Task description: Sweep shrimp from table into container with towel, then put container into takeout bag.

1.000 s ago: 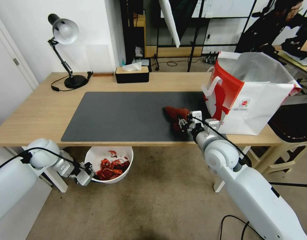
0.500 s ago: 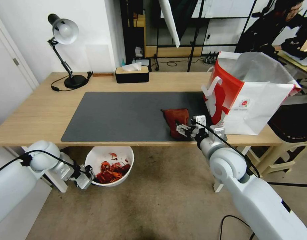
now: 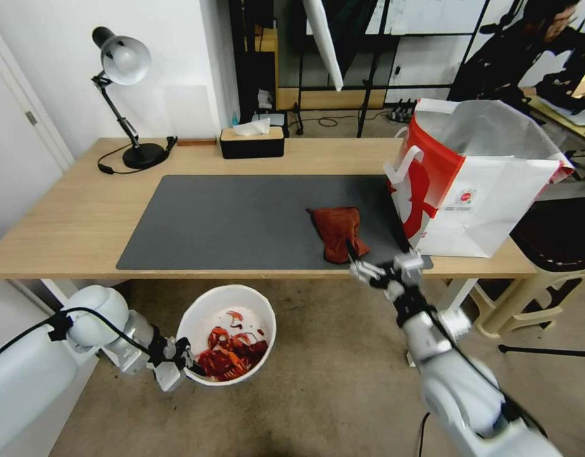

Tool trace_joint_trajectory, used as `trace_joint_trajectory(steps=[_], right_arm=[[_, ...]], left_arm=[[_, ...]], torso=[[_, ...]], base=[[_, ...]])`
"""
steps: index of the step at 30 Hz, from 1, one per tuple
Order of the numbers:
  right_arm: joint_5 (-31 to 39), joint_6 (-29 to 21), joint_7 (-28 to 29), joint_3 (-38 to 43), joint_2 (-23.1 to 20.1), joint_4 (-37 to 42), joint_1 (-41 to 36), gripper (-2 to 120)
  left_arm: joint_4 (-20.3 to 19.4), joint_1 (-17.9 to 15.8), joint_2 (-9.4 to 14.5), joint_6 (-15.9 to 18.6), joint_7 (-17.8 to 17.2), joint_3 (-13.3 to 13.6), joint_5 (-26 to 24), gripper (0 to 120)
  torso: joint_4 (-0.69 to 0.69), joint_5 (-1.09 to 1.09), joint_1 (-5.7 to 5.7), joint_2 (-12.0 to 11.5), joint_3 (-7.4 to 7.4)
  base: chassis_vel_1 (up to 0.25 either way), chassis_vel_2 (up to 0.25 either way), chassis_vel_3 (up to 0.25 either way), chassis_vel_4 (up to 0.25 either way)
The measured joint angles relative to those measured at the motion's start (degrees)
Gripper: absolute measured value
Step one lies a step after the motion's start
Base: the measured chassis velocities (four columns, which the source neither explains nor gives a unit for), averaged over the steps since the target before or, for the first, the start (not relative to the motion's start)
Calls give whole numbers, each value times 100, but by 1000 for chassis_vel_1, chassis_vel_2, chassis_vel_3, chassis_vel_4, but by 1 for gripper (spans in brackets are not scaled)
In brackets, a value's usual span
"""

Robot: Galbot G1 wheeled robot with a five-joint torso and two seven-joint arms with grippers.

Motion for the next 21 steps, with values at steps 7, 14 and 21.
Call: trace_joint_trajectory(steps=[7,14,21], right_arm=[[-358,641,-214,246,270,56,-1185,100],[-540,1256,-298,351,516,-310,-1670,100],[-581,1758,-333,383,633,-655,-1918,100]], left_arm=[[-860,646,191,-36,-55,-271,-18,0],[-1464,943,284,25,-129,-617,-207,0],[-1929,499,432,416,-206,-829,-1030,0]], torso=[[2,-1,0,0,0],[4,-1,0,0,0],[1,-1,0,0,1]], base=[[0,0,0,0],[0,0,0,0],[0,0,0,0]])
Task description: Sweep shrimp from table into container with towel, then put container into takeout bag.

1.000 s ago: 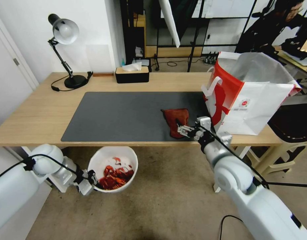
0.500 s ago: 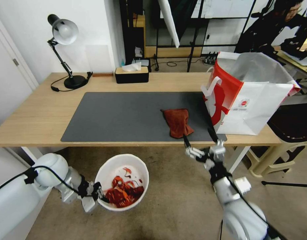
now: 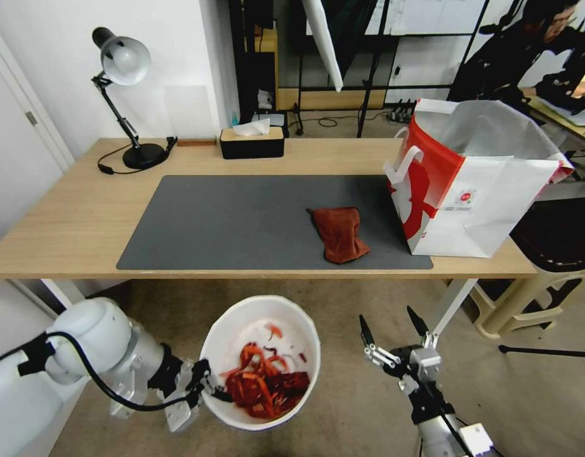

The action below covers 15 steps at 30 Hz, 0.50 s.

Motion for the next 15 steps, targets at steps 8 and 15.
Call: trace_joint_trajectory(steps=[8,15], right_arm=[[-16,-63,-73,-245,-42,-68,199,100],[-58,-227,-84,-327,-70,-24,342,100]], left_arm=[[3,-727,237,692,-472,-139,-1231,0],[439,-1746,211,1083,-932,378,-1876,0]], torso=[[4,1,1,0,0],[2,0,1,-1,0]], base=[[0,0,0,0],[0,0,0,0]])
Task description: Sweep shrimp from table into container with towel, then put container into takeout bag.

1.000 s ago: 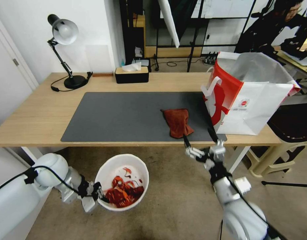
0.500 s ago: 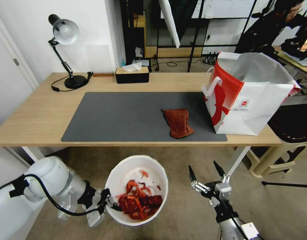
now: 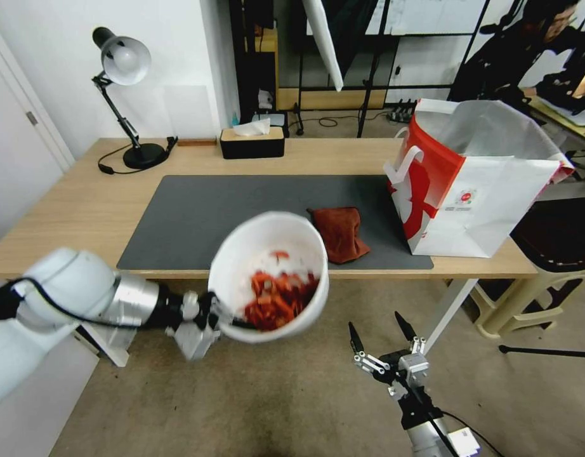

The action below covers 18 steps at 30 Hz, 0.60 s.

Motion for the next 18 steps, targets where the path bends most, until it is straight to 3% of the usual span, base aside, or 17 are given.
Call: trace_joint_trajectory(steps=[1,3,4,6,7,10,11,13,14,17,18], right_arm=[[-4,-22,0,-14,-2,2,22,100],[-20,-78,2,-40,12,4,76,100],[-20,-78,2,-40,12,4,76,100],[-35,-119,3,-63,23,5,115,100],[-35,-119,3,-63,23,5,115,100],[-69,-184,7,-98,59,-15,194,100],[-69,-184,7,-98,59,-15,194,100],[-88,-222,8,-107,76,-21,223,100],[-88,-222,8,-107,76,-21,223,100],[-112,-236,9,-105,101,-26,219,100],[-112,-236,9,-105,101,-26,219,100]], left_arm=[[52,-113,-19,26,-55,55,-47,0],[270,-619,-127,109,-246,411,-178,0],[270,-619,-127,109,-246,411,-178,0],[470,-1108,-265,164,-367,834,-277,0],[470,-1108,-265,164,-367,834,-277,0],[800,-1754,-587,239,-530,1410,-385,0],[800,-1754,-587,239,-530,1410,-385,0],[1025,-2146,-821,261,-662,1774,-445,0],[1025,-2146,-821,261,-662,1774,-445,0],[1363,-2628,-1191,265,-776,2120,-450,0],[1363,-2628,-1191,265,-776,2120,-450,0]], torso=[[0,0,0,0,0],[0,0,0,0,0],[0,0,0,0,0],[-1,0,1,0,0],[-1,0,1,0,0],[-1,1,1,0,0],[-1,1,1,0,0],[0,0,1,0,0],[0,0,1,0,0],[0,1,1,0,1],[0,1,1,0,1]], base=[[0,0,0,0],[0,0,0,0],[0,0,0,0],[0,0,0,0],[0,0,0,0],[0,0,0,0],[0,0,0,0],[0,0,0,0],[0,0,0,0],[0,0,0,0],[0,0,0,0]])
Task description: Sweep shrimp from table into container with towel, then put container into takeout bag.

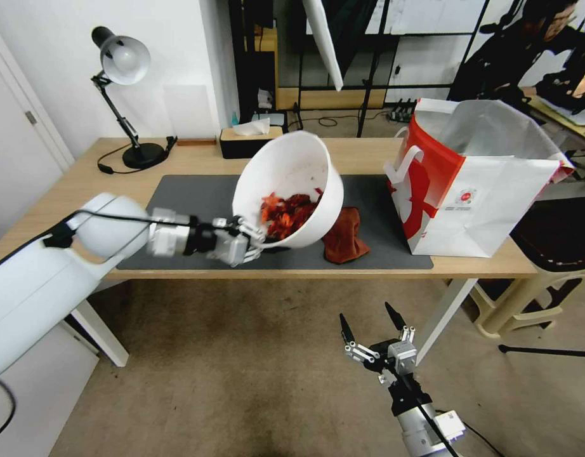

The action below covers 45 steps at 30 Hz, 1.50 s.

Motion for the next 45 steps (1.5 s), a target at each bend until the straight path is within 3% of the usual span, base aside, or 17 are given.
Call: trace_joint_trajectory(steps=[3,4,8,11,12,15,16,19,20,22,24,27,28,30,32,34,45], right_arm=[[-14,9,-10,16,21,-21,-48,100],[-14,9,-10,16,21,-21,-48,100],[-29,32,-28,20,42,-47,-63,100],[-54,40,-41,19,84,-66,-52,100],[-54,40,-41,19,84,-66,-52,100],[-78,46,-44,14,110,-91,-39,100],[-78,46,-44,14,110,-91,-39,100],[-105,50,-50,14,133,-94,-36,100],[-105,50,-50,14,133,-94,-36,100],[-114,51,-54,23,149,-87,-36,100],[-114,51,-54,23,150,-86,-36,100],[-116,79,-72,67,168,-92,-48,100],[-116,79,-72,67,168,-92,-48,100],[-115,95,-80,83,174,-116,-52,100],[-115,96,-81,84,176,-119,-51,100],[-113,97,-82,87,196,-144,-33,100],[-113,71,-89,87,220,-201,26,100]], left_arm=[[381,-489,-386,14,-88,327,2,0],[381,-489,-386,14,-88,327,2,0],[795,-1007,-754,21,-187,802,-2,0],[1269,-1540,-1178,19,-281,1222,-6,0],[1269,-1540,-1178,19,-281,1222,-6,0],[1759,-2023,-1688,7,-343,1491,13,0],[1759,-2023,-1688,7,-343,1491,13,0],[2189,-2362,-2225,-6,-373,1578,39,0],[2189,-2362,-2225,-6,-373,1578,39,0],[2543,-2625,-2635,-14,-431,1624,55,0],[2560,-2637,-2652,-15,-435,1626,57,0],[3323,-3099,-3319,-174,-527,1655,260,0],[3323,-3099,-3319,-174,-527,1655,260,0],[3786,-3339,-3665,-235,-589,1665,317,0],[3875,-3382,-3735,-244,-602,1664,323,0],[4237,-3547,-4058,-334,-651,1660,389,0],[4700,-3792,-4817,-460,-724,1832,543,0]], torso=[[-1,0,0,0,0],[-1,0,0,0,0],[0,-1,0,0,0],[0,0,0,0,-1],[0,0,0,0,-1],[0,2,0,0,-1],[0,2,0,0,-1],[-3,1,0,0,-1],[-3,1,0,0,-1],[-1,2,0,0,-1],[-1,2,0,0,0],[-1,1,0,1,0],[-1,1,0,1,0],[0,0,0,1,-1],[1,0,0,1,0],[1,1,0,1,-1],[-1,1,-1,1,-1]], base=[[0,0,0,0],[0,0,0,0],[0,0,0,0],[0,0,0,0],[0,0,0,0],[0,0,0,0],[0,0,0,0],[0,0,0,0],[0,0,0,0],[0,0,0,0],[0,0,0,0],[0,0,0,0],[0,0,0,0],[0,0,0,0],[0,0,0,0],[0,0,0,0],[0,0,0,0]])
